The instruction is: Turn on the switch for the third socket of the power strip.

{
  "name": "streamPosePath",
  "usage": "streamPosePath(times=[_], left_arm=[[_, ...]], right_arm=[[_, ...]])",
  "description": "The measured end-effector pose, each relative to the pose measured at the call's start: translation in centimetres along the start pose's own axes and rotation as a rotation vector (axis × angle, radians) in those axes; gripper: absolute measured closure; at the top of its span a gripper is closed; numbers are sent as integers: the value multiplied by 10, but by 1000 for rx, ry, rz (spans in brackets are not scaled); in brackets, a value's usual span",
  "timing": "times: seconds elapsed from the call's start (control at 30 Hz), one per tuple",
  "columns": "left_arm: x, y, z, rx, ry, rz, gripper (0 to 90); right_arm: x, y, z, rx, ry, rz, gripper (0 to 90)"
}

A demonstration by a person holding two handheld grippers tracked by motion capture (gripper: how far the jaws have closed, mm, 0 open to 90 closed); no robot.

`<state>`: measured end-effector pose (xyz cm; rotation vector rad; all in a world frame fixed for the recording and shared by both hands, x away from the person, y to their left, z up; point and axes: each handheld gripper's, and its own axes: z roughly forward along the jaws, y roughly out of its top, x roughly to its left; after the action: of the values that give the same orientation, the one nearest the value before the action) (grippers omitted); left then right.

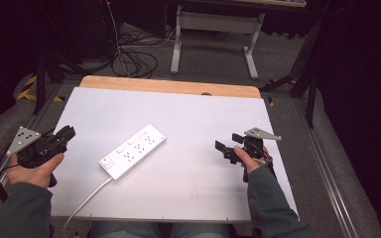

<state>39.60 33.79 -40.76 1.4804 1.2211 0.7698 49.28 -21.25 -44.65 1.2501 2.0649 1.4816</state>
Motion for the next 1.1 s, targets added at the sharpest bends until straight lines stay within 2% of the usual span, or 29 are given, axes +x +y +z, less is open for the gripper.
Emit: streamPosePath(times=[0.27, 0.43, 0.6, 0.87, 1.0, 1.1], left_arm=[[1, 0, 1, 1, 8, -17, 684], [2, -1, 3, 7, 4, -19, 592], [3, -3, 6, 26, 17, -21, 510], [5, -3, 7, 14, 43, -43, 396], [5, -2, 8, 11, 29, -69, 309], [5, -2, 8, 9, 14, -59, 233]], right_arm=[[1, 0, 0, 2, -1, -2, 155], [0, 0, 0, 0, -4, -3, 155], [0, 0, 0, -1, -3, -4, 155], [0, 0, -1, -3, -1, -2, 155], [1, 0, -1, -3, -3, -2, 155], [1, 0, -1, -3, -3, -4, 155]])
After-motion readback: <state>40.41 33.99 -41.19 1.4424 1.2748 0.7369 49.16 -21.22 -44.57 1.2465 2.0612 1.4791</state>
